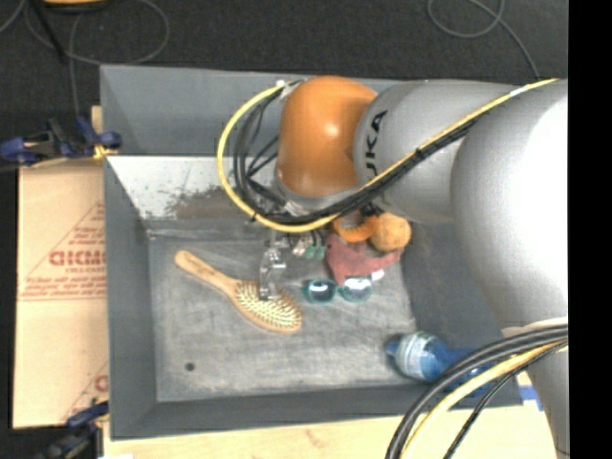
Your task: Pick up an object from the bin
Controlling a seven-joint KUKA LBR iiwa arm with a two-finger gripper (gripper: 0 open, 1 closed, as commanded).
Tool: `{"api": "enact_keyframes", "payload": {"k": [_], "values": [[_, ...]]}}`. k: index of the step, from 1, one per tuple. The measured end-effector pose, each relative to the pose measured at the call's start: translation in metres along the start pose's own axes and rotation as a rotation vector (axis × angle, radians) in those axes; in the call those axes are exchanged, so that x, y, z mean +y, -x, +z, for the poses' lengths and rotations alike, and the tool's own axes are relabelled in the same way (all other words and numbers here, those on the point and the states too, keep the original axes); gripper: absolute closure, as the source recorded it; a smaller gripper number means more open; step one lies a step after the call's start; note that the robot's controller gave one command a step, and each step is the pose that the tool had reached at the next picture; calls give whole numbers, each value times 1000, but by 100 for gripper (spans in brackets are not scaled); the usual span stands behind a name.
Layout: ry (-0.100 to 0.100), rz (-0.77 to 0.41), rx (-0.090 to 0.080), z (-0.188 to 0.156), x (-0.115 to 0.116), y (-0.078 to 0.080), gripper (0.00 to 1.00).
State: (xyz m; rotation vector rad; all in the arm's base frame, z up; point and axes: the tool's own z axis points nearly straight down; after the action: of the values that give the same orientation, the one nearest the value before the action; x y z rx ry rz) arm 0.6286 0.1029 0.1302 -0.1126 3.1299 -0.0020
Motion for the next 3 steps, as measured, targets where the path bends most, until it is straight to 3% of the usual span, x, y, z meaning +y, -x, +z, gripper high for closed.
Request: {"api": "enact_keyframes", "payload": {"k": [1,2,3], "values": [[7,-24,-5,56,34,-65,100],[7,-24,-5,56,34,-65,100],[2,-18,6,-77,7,-83,100]]}}
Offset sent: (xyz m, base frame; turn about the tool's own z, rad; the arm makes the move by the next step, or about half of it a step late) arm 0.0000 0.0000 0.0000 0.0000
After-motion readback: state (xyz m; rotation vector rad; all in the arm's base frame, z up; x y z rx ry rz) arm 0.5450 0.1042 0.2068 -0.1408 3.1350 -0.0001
